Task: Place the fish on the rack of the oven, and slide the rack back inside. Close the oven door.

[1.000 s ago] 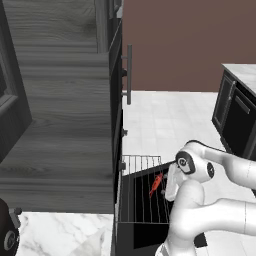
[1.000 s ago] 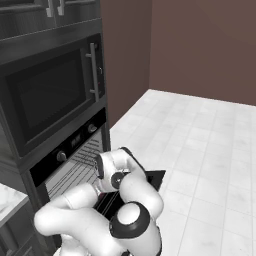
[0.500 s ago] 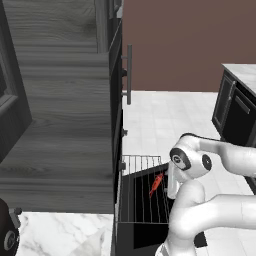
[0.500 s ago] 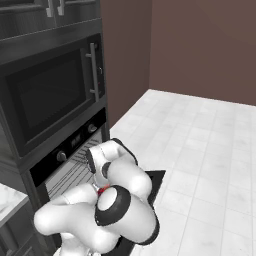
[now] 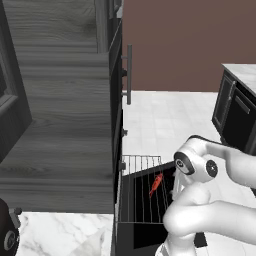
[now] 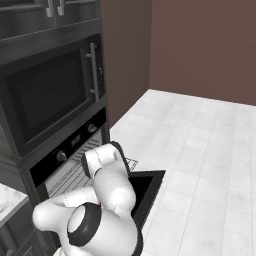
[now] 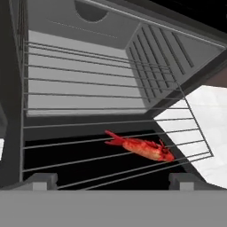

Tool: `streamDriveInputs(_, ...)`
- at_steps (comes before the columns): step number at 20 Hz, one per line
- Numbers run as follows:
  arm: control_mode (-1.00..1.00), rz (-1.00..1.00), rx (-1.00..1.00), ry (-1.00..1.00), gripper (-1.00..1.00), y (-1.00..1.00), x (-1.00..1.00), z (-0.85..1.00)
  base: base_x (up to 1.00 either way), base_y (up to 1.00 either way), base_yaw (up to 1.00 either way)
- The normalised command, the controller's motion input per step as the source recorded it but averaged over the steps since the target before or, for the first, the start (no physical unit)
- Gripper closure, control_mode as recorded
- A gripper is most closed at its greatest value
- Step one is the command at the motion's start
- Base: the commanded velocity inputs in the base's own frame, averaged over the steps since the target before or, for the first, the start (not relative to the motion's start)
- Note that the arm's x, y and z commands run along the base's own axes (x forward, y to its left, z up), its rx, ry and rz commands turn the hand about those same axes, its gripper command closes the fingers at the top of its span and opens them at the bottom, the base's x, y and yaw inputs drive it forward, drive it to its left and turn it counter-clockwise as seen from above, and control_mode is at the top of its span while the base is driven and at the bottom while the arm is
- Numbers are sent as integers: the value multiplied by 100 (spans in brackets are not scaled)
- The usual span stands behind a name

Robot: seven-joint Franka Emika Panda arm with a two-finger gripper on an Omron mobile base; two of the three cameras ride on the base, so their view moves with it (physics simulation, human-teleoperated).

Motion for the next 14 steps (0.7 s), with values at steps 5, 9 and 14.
streamDriveInputs(5,-100,4,0,9,-100,-100,-9,5,0,0,0)
streamDriveInputs(9,-100,11,0,9,-100,-100,0,3,0,0,0)
streamDriveInputs(14,-100,19,0,10,-100,-100,0,11,0,0,0)
